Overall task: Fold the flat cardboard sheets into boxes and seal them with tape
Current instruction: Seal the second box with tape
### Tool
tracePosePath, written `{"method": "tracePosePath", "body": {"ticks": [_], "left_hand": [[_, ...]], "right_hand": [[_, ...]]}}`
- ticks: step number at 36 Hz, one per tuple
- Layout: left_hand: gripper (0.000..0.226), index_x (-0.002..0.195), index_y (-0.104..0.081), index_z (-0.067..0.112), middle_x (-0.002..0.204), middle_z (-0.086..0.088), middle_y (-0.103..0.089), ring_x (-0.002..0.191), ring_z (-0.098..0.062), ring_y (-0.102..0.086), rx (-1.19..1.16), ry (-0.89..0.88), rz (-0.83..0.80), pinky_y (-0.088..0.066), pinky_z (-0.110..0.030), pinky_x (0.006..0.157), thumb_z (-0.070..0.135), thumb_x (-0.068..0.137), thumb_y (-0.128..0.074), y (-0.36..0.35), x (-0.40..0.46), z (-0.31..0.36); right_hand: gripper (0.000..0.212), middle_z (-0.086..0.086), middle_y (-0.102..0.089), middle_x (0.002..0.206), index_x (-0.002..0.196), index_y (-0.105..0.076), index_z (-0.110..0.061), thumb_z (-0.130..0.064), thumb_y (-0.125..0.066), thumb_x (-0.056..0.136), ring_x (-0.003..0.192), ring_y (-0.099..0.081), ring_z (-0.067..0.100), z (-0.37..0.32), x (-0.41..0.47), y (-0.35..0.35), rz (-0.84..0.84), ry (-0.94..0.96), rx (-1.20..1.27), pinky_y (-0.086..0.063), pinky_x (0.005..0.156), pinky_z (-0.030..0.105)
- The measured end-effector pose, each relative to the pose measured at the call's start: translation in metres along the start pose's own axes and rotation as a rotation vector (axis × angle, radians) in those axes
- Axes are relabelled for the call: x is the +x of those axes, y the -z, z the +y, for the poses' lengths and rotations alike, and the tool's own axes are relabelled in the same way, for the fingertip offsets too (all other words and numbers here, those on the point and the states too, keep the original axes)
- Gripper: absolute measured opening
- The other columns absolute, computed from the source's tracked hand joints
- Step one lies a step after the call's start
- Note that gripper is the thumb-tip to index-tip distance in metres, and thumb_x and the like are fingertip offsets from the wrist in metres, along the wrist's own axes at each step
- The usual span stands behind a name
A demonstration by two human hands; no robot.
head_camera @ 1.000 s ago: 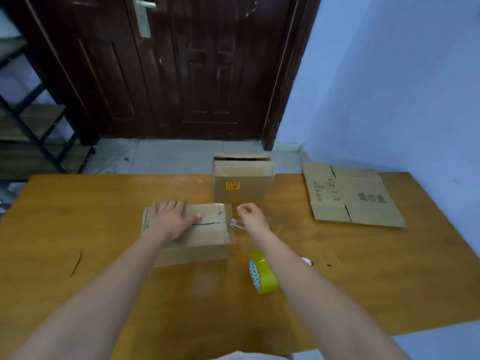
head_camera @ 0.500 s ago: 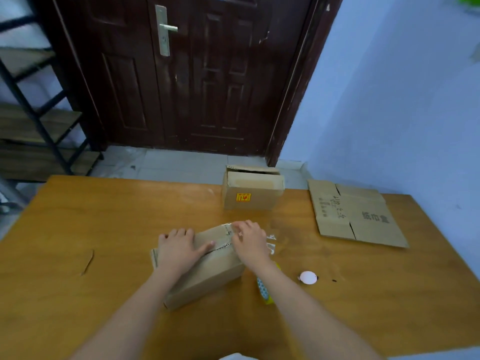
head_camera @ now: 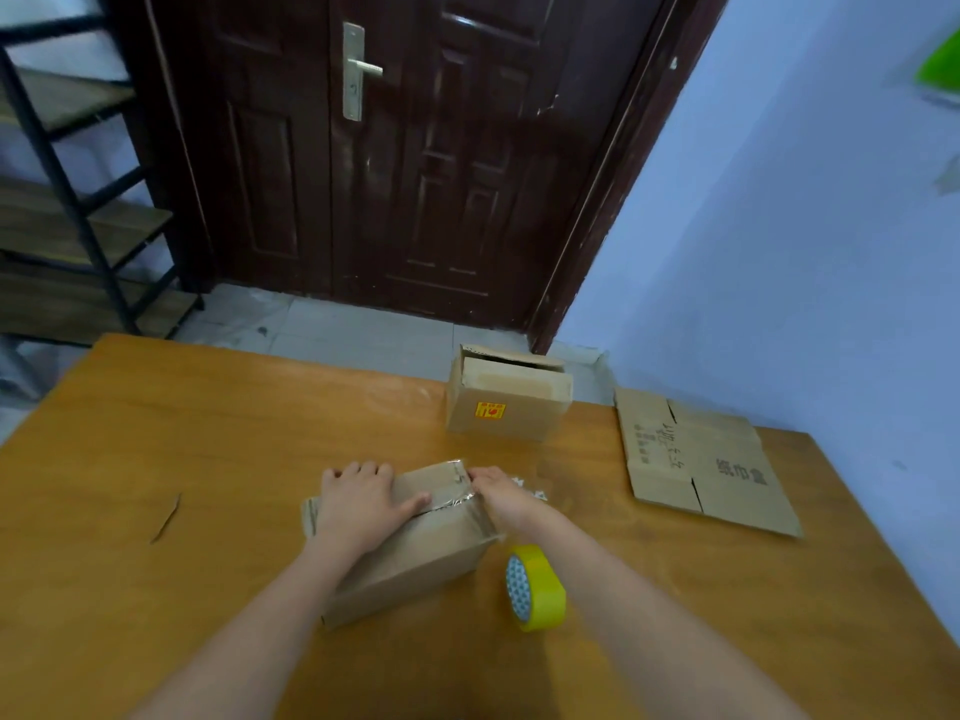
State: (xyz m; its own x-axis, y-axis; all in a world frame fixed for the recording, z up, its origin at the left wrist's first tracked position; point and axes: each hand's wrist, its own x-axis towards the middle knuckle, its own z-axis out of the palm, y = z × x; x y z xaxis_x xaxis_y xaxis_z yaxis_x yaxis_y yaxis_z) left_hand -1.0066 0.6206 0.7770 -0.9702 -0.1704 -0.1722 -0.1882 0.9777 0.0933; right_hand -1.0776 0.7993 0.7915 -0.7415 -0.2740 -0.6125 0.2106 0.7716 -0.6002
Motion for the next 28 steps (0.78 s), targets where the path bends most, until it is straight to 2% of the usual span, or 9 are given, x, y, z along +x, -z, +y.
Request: {"method": "tracePosePath", "body": {"ticks": [2, 4, 7, 9, 11, 13, 16, 23, 28], "left_hand": [[0.073, 0.111, -0.053, 0.024, 0.121, 0.001, -0.057, 0.113, -0.020, -0.048, -0.002, -0.006, -0.001, -0.031, -0.039, 0.089, 0.081, 0.080, -0.021, 0.000, -0.001, 0.000], [0.074, 0.112, -0.053, 0.023, 0.121, 0.000, -0.057, 0.113, -0.020, -0.048, -0.002, -0.011, -0.001, -0.030, -0.039, 0.089, 0.081, 0.080, -0.020, 0.000, -0.001, -0.001], [0.080, 0.113, -0.053, 0.023, 0.123, 0.000, -0.056, 0.115, -0.021, -0.047, -0.005, -0.006, 0.012, -0.030, -0.039, 0.089, 0.083, 0.077, -0.015, 0.000, -0.001, -0.001], [0.092, 0.113, -0.053, 0.024, 0.122, 0.001, -0.057, 0.114, -0.020, -0.047, -0.018, -0.007, 0.038, -0.030, -0.039, 0.088, 0.085, 0.067, -0.002, -0.001, -0.001, -0.001], [0.096, 0.112, -0.053, 0.025, 0.122, 0.001, -0.057, 0.114, -0.020, -0.048, -0.022, -0.010, 0.052, -0.031, -0.038, 0.087, 0.084, 0.062, 0.004, -0.001, -0.001, -0.001], [0.086, 0.115, -0.052, 0.024, 0.124, 0.000, -0.056, 0.115, -0.021, -0.047, -0.011, -0.005, 0.033, -0.031, -0.039, 0.088, 0.085, 0.073, -0.008, -0.001, -0.001, -0.001], [0.077, 0.117, -0.052, 0.022, 0.125, -0.001, -0.055, 0.116, -0.022, -0.046, -0.010, -0.002, 0.003, -0.030, -0.040, 0.090, 0.081, 0.080, -0.020, 0.000, -0.001, 0.000], [0.075, 0.114, -0.053, 0.022, 0.122, -0.002, -0.057, 0.115, -0.022, -0.047, -0.013, 0.006, 0.017, -0.030, -0.041, 0.089, 0.081, 0.080, -0.023, -0.001, -0.002, 0.000], [0.078, 0.112, -0.054, 0.021, 0.120, -0.002, -0.058, 0.113, -0.023, -0.048, -0.019, 0.000, 0.041, -0.030, -0.041, 0.088, 0.082, 0.078, -0.019, -0.002, -0.002, 0.000]], "right_hand": [[0.041, 0.008, -0.052, 0.133, 0.120, -0.059, -0.018, -0.041, -0.044, 0.090, 0.121, -0.049, 0.024, 0.006, 0.009, 0.007, -0.132, -0.030, -0.140, -0.041, 0.103, 0.041], [0.038, 0.006, -0.056, 0.132, 0.118, -0.061, -0.014, -0.034, -0.040, 0.093, 0.120, -0.052, 0.022, -0.008, -0.001, 0.021, -0.162, 0.015, -0.213, -0.042, 0.101, 0.036], [0.040, 0.008, -0.042, 0.144, 0.137, -0.045, -0.007, -0.015, -0.032, 0.101, 0.134, -0.038, 0.024, -0.024, 0.000, 0.041, -0.011, 0.103, -0.236, -0.029, 0.109, 0.031], [0.043, 0.009, -0.039, 0.145, 0.140, -0.042, -0.010, -0.008, -0.038, 0.097, 0.134, -0.037, 0.025, -0.028, 0.007, 0.047, 0.090, 0.170, -0.372, -0.028, 0.112, 0.034], [0.054, 0.006, -0.038, 0.145, 0.142, -0.037, -0.017, -0.003, -0.047, 0.091, 0.134, -0.033, 0.025, -0.029, 0.015, 0.047, 0.093, 0.228, -0.568, -0.029, 0.112, 0.042], [0.063, 0.002, -0.034, 0.145, 0.143, -0.035, -0.025, -0.003, -0.051, 0.087, 0.135, -0.027, 0.026, -0.032, 0.018, 0.045, 0.051, 0.292, -0.757, -0.030, 0.107, 0.047], [0.064, 0.000, -0.036, 0.142, 0.140, -0.039, -0.030, 0.000, -0.050, 0.084, 0.130, -0.028, 0.025, -0.037, 0.023, 0.041, 0.043, 0.439, -0.937, -0.028, 0.102, 0.043], [0.048, -0.002, -0.050, 0.128, 0.122, -0.056, -0.025, 0.001, -0.046, 0.084, 0.121, -0.035, 0.022, -0.041, 0.025, 0.034, 0.054, 0.557, -0.938, -0.028, 0.097, 0.040], [0.051, 0.007, -0.054, 0.120, 0.125, -0.056, -0.023, 0.004, -0.042, 0.084, 0.121, -0.037, 0.025, -0.039, 0.029, 0.029, -0.027, 0.455, -0.935, -0.024, 0.101, 0.039]]}}
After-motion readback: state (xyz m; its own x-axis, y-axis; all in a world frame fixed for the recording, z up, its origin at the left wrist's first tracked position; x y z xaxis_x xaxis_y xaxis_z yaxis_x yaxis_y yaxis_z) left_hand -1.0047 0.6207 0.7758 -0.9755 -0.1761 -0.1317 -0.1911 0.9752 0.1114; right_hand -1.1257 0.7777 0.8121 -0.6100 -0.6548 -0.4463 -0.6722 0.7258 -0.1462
